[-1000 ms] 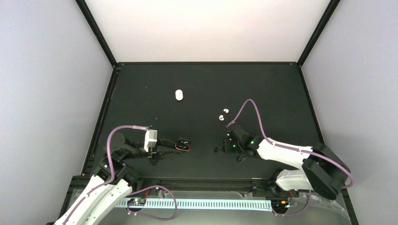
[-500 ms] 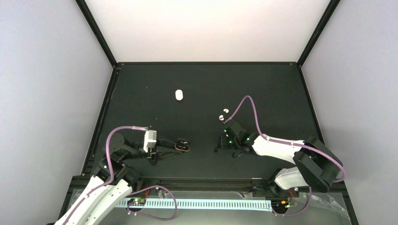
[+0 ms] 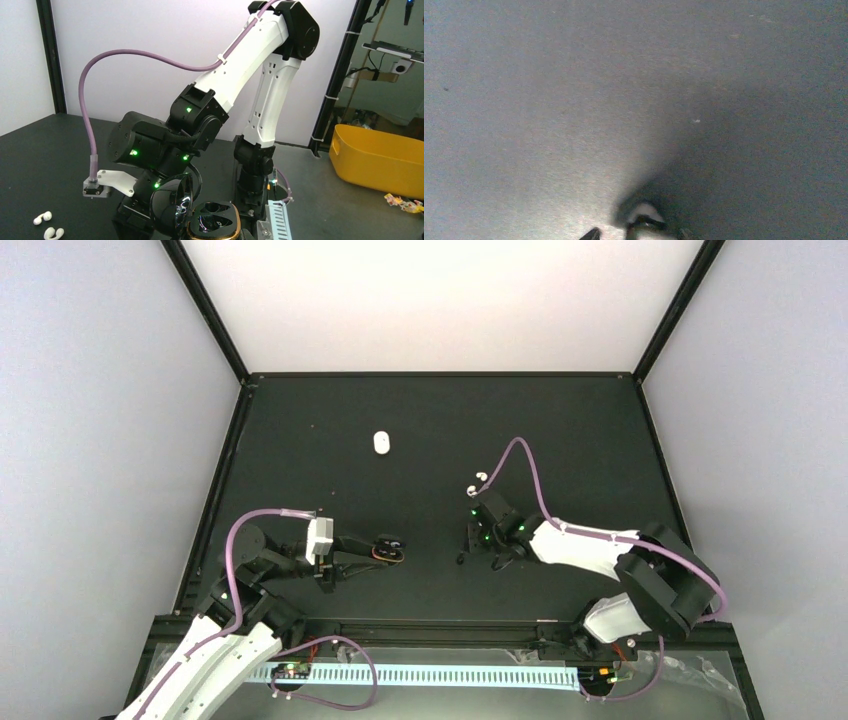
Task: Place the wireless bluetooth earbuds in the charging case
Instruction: Adjust the earbud at the center of the board.
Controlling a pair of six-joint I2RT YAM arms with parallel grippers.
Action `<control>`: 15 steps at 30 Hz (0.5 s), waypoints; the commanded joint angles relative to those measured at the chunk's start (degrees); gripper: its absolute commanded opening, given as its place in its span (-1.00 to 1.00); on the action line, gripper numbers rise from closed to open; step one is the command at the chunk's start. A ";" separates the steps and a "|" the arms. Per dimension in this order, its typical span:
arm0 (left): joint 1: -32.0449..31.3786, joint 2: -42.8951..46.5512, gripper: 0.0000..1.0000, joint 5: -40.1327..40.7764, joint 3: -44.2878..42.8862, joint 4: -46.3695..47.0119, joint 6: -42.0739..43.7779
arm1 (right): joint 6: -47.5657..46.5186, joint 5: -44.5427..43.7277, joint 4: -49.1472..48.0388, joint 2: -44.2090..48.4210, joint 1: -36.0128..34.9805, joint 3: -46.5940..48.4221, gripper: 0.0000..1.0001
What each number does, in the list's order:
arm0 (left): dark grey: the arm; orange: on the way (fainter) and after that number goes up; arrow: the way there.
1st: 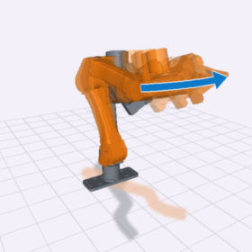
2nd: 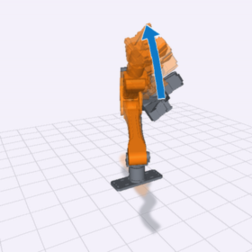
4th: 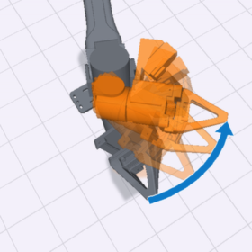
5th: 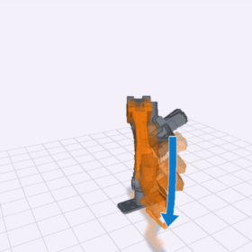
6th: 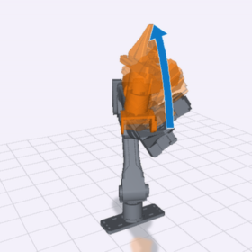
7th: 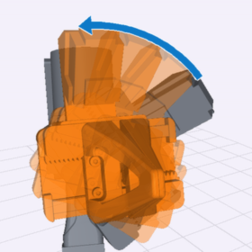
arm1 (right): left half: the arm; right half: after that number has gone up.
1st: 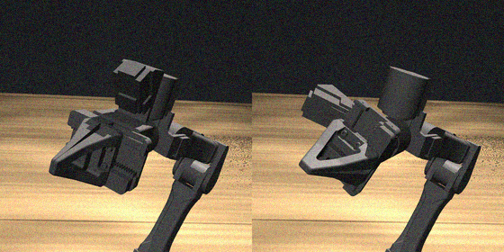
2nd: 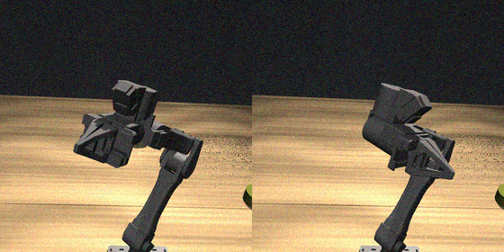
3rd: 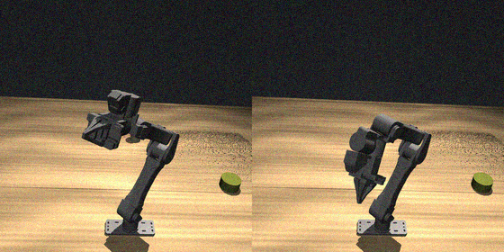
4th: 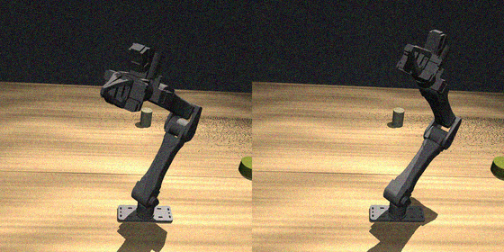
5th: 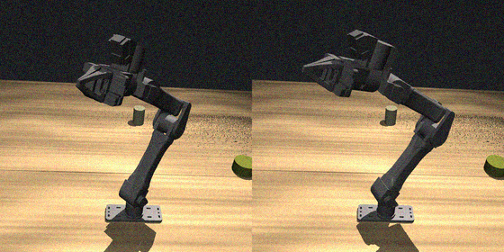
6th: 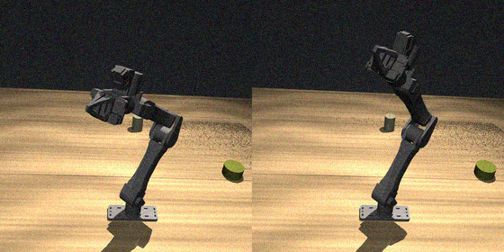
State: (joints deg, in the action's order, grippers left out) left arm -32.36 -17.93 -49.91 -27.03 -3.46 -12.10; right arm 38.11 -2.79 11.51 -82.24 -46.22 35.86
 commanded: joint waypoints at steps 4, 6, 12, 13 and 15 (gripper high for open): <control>-0.14 0.97 -0.97 0.70 -1.23 -0.32 0.94 | -4.86 -8.98 10.39 -0.23 0.15 4.12 -0.15; -0.14 0.97 -0.97 0.72 -1.27 -0.34 0.94 | -5.10 -11.39 12.59 -1.63 -0.58 6.43 -0.15; -0.13 1.09 -0.97 0.95 -1.27 -0.45 0.94 | -2.95 -14.88 14.57 -2.61 -2.61 9.69 -0.03; -0.09 1.06 -0.97 1.04 -1.27 -0.57 0.95 | -2.87 -15.10 14.56 -2.40 -2.77 9.94 0.03; -0.15 1.10 -0.97 1.05 -1.27 -0.56 1.00 | -2.90 -15.62 15.09 -1.96 -2.97 10.91 0.17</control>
State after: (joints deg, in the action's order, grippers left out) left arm -32.36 -17.61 -49.39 -27.03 -3.64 -11.97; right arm 34.79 -14.70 24.18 -84.73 -48.56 44.84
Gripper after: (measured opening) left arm 0.209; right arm 0.535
